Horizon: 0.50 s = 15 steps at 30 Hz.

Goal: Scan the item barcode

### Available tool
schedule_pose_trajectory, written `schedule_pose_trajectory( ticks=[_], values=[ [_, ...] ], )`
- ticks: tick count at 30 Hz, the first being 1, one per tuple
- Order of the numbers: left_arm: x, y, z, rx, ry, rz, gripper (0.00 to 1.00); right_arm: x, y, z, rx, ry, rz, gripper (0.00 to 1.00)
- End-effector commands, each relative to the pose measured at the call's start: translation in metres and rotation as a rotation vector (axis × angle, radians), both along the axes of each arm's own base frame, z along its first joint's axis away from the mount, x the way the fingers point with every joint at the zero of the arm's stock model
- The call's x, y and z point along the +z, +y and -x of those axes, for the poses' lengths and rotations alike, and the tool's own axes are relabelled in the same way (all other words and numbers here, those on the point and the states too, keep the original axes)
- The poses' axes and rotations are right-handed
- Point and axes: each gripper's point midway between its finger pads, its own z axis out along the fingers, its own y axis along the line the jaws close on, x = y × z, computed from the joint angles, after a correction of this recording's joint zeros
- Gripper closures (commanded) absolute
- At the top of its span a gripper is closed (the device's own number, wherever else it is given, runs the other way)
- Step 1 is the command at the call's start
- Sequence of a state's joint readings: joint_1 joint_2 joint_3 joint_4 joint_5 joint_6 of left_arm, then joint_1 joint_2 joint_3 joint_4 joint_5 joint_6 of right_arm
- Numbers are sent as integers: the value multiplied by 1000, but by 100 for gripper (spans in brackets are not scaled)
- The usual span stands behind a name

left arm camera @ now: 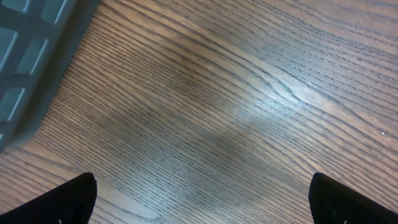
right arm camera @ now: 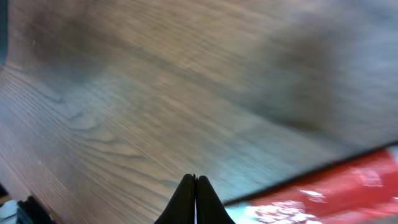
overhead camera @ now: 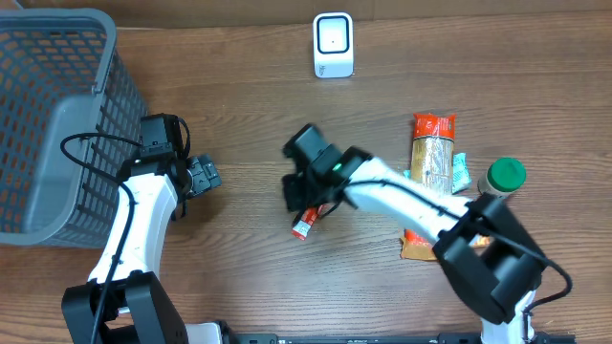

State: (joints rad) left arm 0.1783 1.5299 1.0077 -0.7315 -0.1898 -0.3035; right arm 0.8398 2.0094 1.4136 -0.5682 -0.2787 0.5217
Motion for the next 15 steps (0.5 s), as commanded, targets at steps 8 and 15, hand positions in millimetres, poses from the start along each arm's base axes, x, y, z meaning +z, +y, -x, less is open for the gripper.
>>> schedule_pose_trajectory(
  ticks=[8, 15],
  values=[
    [7, -1, -7, -13, -24, -1, 0, -44, 1, 32, -22, 26, 161, 93],
    [7, -1, -7, -13, -24, -1, 0, -50, -19, 37, -53, 84, 226, 89]
  ],
)
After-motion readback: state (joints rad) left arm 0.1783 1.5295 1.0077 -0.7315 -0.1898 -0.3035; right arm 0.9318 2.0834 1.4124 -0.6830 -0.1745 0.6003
